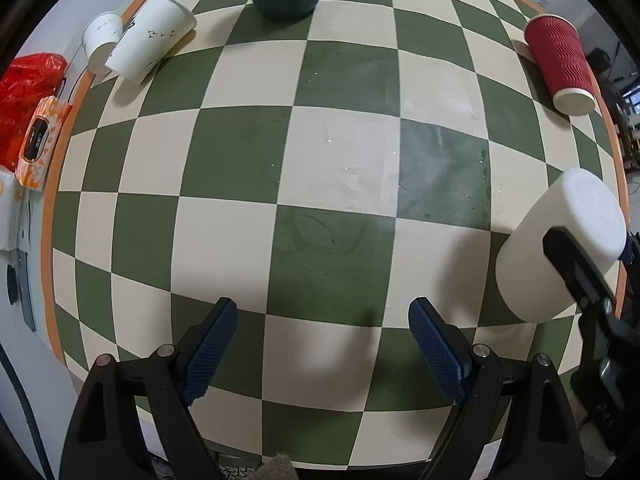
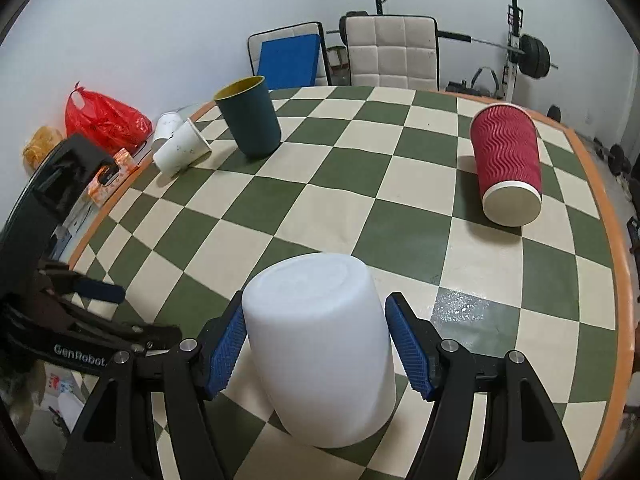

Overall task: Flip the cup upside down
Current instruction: 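Lower the inverted white cup onto the table and open the right tool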

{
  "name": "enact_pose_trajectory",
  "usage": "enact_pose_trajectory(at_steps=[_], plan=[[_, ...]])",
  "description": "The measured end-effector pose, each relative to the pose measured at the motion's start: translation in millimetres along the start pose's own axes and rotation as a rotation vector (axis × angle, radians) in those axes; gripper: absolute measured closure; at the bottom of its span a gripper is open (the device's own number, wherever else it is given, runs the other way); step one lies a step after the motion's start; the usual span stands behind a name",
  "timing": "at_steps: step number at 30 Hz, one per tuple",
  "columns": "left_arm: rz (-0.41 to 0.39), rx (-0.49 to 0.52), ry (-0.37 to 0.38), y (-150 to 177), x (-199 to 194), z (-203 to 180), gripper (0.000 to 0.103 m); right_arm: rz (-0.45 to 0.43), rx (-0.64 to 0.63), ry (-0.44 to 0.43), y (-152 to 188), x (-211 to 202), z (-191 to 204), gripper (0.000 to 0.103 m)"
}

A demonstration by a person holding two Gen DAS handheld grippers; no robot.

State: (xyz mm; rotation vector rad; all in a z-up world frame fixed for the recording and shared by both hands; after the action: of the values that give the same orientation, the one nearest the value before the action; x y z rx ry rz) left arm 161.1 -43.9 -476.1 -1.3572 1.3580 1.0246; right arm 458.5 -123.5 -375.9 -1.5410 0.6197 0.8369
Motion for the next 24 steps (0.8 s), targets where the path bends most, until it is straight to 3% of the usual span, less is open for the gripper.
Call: enact_pose_trajectory(at_steps=[24], plan=[[-0.033, 0.048, 0.017, 15.5, -24.7, -16.0, 0.015, 0.128, 0.042, 0.042, 35.3, -8.1, -7.6, 0.031]])
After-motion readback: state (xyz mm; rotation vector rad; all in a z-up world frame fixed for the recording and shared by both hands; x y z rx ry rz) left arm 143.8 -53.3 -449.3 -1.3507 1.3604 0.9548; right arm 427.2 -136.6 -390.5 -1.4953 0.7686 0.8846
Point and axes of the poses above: each gripper's, at about its wrist camera, not at the fingertips, and x roughly the way its jaws point, z to its left, y to its underside, the point moved 10 cm from there along x, roughly the way its jaws point, and after that the axes turned 14 degrees about y, right-handed, at the moved point
